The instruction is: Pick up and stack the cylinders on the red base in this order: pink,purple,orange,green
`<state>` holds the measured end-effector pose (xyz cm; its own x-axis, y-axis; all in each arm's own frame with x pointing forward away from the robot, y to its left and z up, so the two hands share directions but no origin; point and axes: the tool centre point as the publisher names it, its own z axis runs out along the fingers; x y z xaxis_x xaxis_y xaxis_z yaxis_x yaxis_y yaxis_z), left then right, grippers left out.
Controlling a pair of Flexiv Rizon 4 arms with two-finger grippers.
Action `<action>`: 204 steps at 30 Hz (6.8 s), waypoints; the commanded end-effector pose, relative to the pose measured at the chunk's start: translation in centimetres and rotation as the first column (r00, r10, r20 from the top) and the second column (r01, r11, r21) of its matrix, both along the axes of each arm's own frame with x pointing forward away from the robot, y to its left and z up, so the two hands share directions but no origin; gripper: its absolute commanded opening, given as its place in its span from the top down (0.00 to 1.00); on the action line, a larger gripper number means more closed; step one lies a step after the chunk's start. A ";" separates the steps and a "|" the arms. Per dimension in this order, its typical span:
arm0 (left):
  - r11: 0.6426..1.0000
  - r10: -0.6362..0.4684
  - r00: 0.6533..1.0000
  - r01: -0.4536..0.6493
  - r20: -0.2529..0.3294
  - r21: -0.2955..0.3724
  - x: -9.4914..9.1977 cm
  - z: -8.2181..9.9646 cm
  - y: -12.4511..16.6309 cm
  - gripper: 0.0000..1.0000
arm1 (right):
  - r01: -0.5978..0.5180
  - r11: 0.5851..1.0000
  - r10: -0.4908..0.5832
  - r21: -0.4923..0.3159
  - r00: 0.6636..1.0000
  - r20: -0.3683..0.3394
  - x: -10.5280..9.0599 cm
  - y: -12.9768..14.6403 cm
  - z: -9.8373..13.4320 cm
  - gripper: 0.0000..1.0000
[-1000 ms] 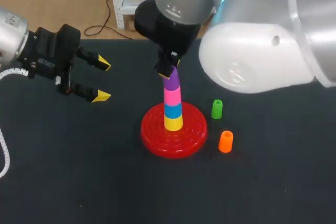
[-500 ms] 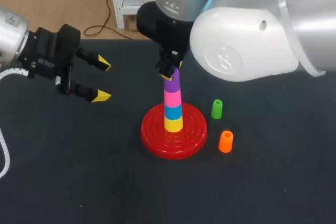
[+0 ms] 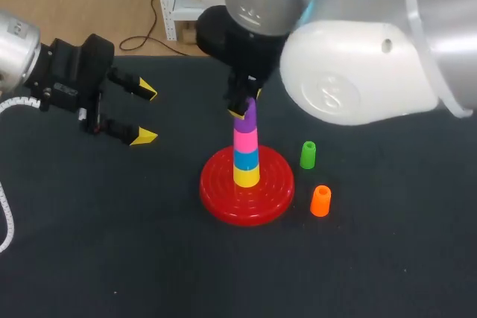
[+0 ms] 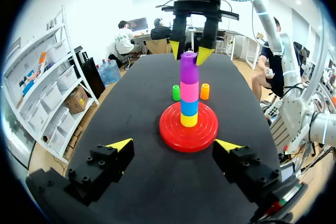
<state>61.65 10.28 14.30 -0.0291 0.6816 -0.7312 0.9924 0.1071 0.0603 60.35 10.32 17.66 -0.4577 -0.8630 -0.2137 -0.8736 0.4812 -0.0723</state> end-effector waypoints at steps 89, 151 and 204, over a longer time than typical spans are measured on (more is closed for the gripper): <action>1.000 -0.002 1.000 0.002 0.002 -0.003 0.1 -0.1 0.1 0.00 | 0.248 0.961 -0.262 -0.121 0.958 -0.116 -5.9 -12.2 -14.8 0.51; 1.000 -0.002 1.000 0.002 0.002 -0.003 0.1 -0.1 0.1 0.00 | 0.099 0.993 -0.102 0.061 0.994 0.043 -1.2 -4.4 7.1 1.00; 1.000 -0.002 1.000 0.002 0.002 -0.003 0.1 -0.1 0.1 0.00 | 0.096 0.994 -0.099 0.047 0.993 0.069 -0.2 0.0 6.2 1.00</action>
<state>61.65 10.28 14.30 -0.0292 0.6816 -0.7312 0.9924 0.1071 0.0603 60.29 10.40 24.05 -0.5209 -0.8064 -0.2799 -0.8181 0.5653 -0.1060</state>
